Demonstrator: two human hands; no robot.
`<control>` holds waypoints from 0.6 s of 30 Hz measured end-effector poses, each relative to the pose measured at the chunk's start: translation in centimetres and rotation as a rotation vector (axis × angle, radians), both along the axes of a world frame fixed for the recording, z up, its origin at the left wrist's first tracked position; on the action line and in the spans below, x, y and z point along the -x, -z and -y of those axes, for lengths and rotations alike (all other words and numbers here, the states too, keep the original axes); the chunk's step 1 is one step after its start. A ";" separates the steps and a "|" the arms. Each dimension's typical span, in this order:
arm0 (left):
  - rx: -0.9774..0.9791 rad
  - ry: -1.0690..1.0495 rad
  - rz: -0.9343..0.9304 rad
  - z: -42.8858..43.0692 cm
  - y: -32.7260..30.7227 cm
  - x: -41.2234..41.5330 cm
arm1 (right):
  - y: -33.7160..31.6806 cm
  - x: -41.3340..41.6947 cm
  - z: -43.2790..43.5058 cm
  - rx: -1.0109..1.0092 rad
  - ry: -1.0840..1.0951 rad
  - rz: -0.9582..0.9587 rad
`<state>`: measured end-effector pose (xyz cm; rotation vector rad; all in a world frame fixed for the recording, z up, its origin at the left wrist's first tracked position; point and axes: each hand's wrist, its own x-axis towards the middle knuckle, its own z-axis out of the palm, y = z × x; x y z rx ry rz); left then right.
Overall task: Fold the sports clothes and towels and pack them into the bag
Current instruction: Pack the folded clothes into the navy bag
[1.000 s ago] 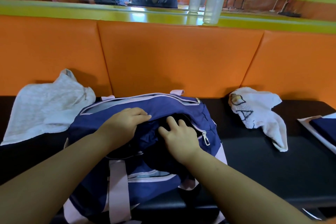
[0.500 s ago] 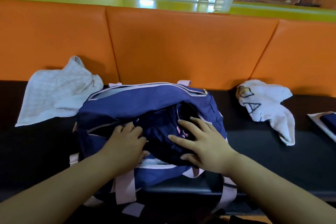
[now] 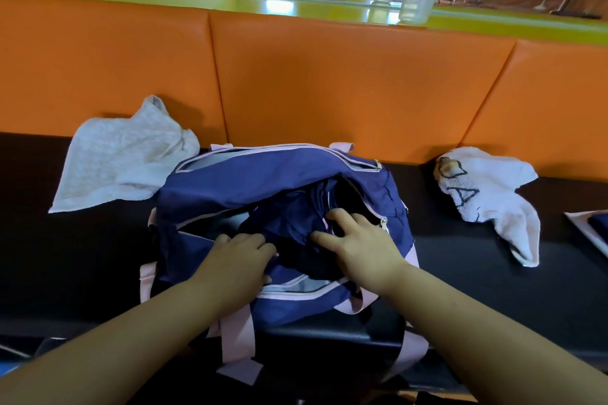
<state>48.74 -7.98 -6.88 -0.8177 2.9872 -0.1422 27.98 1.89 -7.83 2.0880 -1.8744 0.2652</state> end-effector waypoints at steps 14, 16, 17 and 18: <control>-0.094 0.493 -0.377 0.1 -1.7 -2.2 | -2.3 -1.3 2.6 -0.392 0.006 0.335; -0.118 0.510 -0.388 0.0 -2.0 -2.3 | -2.3 -0.4 1.4 -0.475 -0.011 0.479; -0.128 0.520 -0.395 -0.1 -2.0 -2.3 | -2.4 0.1 1.0 -0.486 -0.004 0.527; -0.142 0.526 -0.402 -0.2 -2.0 -2.2 | -2.5 0.6 0.7 -0.488 0.005 0.521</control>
